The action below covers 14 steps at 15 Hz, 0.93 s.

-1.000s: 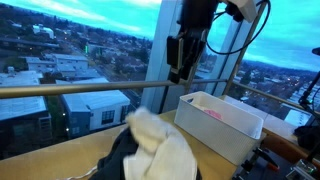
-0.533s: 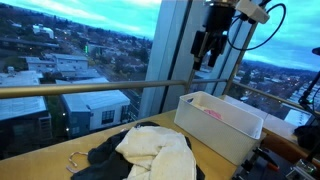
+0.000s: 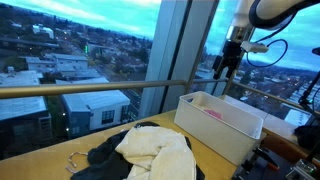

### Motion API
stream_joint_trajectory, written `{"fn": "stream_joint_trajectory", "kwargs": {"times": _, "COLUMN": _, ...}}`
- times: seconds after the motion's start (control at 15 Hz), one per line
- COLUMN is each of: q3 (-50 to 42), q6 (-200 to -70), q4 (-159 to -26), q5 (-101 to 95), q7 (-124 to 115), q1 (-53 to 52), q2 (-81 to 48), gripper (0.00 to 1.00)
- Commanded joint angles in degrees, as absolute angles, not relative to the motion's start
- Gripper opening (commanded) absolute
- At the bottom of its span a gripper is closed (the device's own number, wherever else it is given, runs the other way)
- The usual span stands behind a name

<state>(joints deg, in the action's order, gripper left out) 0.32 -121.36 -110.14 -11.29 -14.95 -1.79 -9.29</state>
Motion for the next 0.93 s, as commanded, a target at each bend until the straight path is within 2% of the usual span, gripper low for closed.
{"fn": "stream_joint_trajectory", "kwargs": {"times": 0.0, "q3": -2.3, "q6": -128.0, "q4": -110.5, "q5": -7.5, "q7": -10.9, "q1": 1.8, "q2": -15.1, "gripper": 1.0}}
{"fn": "stream_joint_trajectory", "kwargs": {"times": 0.33, "q3": -2.8, "q6": -134.9, "q4": -108.4, "q5": -2.1, "q7": -7.7, "q1": 4.3, "q2": -26.7, "gripper": 1.0}}
{"fn": "stream_joint_trajectory", "kwargs": {"times": 0.87, "q3": -4.5, "q6": -142.5, "q4": -102.9, "q5": -4.0, "q7": -10.6, "q1": -0.3, "q2": -43.5, "gripper": 1.0}}
